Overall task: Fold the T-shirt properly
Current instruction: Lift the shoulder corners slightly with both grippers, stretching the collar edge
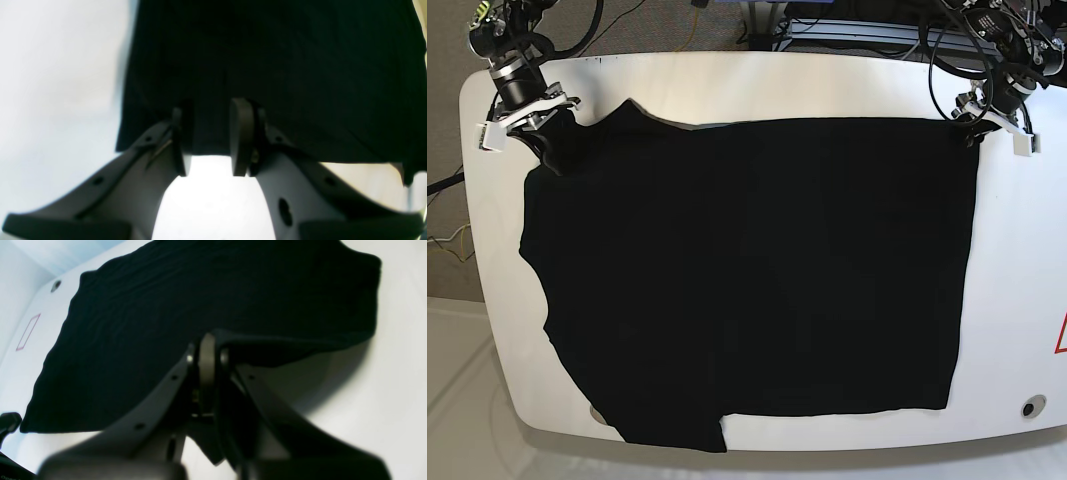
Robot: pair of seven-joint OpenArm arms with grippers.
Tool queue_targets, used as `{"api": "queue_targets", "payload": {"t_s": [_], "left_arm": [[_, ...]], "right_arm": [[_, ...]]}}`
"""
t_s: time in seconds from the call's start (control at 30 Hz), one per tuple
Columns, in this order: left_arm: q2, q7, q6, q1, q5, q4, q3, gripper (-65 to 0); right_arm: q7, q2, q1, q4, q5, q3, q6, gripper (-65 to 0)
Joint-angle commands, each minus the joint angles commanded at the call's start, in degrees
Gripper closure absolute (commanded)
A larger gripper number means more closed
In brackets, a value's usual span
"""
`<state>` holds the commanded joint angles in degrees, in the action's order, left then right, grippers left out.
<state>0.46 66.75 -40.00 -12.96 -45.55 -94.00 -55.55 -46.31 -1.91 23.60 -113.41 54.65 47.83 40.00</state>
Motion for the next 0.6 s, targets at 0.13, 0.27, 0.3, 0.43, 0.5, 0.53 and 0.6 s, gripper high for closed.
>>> {"api": "queue_targets", "payload": {"t_s": [0.13, 0.27, 0.3, 0.43, 0.5, 0.53, 0.6], "left_arm": [[-0.38, 0.44, 0.00, -0.03, -1.26, 0.18, 0.26, -17.1], [-1.26, 2.71, 0.00, -0.05, -4.45, -0.04, 0.61, -18.4], [-1.36, 2.92, 0.00, -0.05, -4.75, 0.01, 0.69, -18.7], [-1.62, 3.80, 0.00, -0.06, -5.85, 0.13, 1.06, -19.6], [-1.64, 4.30, 0.00, 0.02, -6.16, 0.17, 1.07, -19.8], [-1.66, 4.58, 0.00, 0.06, -6.26, 0.19, 1.05, -19.8], [-1.63, 5.03, 0.00, 0.19, -6.35, 0.17, 1.07, -19.4]], "right_arm": [[0.26, -0.12, -0.08, 0.07, 0.18, 0.70, 0.00, -0.6], [0.22, -0.07, 0.13, 0.07, 1.25, 1.44, 0.00, -0.9], [0.20, -0.07, 0.17, 0.09, 1.36, 1.51, 0.00, -1.0], [0.11, -0.03, 0.36, 0.02, 1.95, 1.62, 0.00, -1.1], [0.01, 0.02, 0.51, -0.06, 2.42, 1.62, 0.00, -0.9], [-0.04, 0.05, 0.60, -0.15, 2.68, 1.61, 0.00, -0.8], [-0.17, 0.20, 0.73, -0.22, 3.20, 1.56, 0.00, -0.3]]}}
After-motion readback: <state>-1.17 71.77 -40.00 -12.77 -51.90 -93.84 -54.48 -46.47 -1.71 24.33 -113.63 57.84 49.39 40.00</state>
